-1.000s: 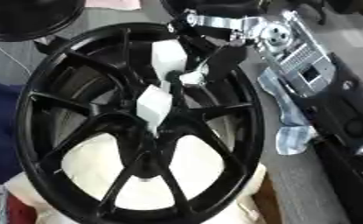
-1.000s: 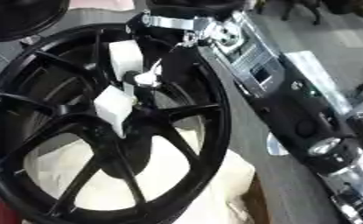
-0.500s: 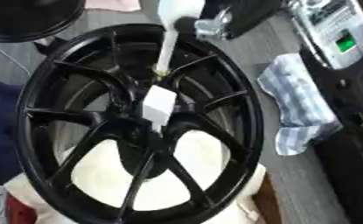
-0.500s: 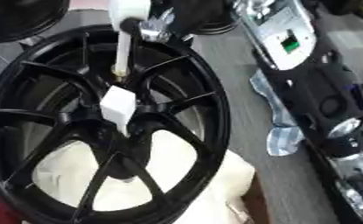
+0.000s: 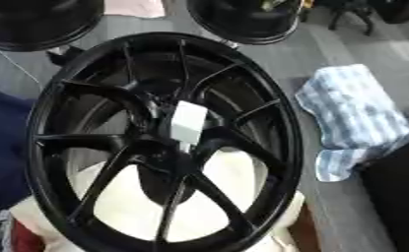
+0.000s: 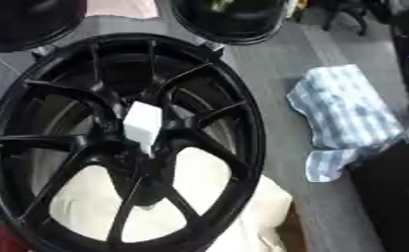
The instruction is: Pull the pin out of the wheel hub.
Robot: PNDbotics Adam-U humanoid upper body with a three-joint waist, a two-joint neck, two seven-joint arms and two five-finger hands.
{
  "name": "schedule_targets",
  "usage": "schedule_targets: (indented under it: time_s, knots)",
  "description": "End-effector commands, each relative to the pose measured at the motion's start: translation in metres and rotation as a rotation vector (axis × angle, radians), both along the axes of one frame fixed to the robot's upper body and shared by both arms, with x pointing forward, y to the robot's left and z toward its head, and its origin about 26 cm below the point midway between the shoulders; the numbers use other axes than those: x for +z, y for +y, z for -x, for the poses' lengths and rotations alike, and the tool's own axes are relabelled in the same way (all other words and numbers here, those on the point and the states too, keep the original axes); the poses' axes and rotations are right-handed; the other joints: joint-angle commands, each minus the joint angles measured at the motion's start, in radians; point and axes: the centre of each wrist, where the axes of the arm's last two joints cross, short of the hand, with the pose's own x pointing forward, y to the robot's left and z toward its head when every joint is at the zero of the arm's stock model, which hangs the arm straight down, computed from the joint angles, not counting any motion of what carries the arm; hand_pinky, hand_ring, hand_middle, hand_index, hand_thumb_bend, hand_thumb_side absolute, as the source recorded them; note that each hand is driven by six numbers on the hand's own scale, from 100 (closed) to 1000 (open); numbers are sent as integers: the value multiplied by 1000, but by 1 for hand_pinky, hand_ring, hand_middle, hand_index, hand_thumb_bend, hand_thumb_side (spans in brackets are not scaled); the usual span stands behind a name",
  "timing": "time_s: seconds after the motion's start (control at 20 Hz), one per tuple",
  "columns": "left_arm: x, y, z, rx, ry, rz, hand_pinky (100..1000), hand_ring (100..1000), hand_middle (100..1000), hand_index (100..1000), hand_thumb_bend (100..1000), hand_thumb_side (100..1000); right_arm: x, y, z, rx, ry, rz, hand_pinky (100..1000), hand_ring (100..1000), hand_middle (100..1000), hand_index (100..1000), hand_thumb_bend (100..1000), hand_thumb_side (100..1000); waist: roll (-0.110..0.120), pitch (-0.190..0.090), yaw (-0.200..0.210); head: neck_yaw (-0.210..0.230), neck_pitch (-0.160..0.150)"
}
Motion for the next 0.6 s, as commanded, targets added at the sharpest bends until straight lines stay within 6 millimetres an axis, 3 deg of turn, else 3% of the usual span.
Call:
schedule_targets:
  time_s: [0.05, 0.25, 0.6]
  knots:
    - [10, 0, 1, 5, -40, -17, 798, 561, 458, 669, 124, 953, 20, -47, 29, -177, -73, -27, 720, 625, 240, 421, 100, 310, 8, -7, -4, 16, -15]
    - [14, -3, 1, 7, -65, -17, 798, 560, 458, 669, 122, 949, -7, -87, 48, -359, -77, -15, 727, 632, 252, 433, 100, 294, 24, 8, -5, 26, -21]
    - [20, -7, 0, 7, -92, -8, 799, 560, 458, 668, 122, 948, -69, -133, 73, -586, -47, 45, 742, 662, 285, 446, 100, 280, 43, 26, -4, 45, -40]
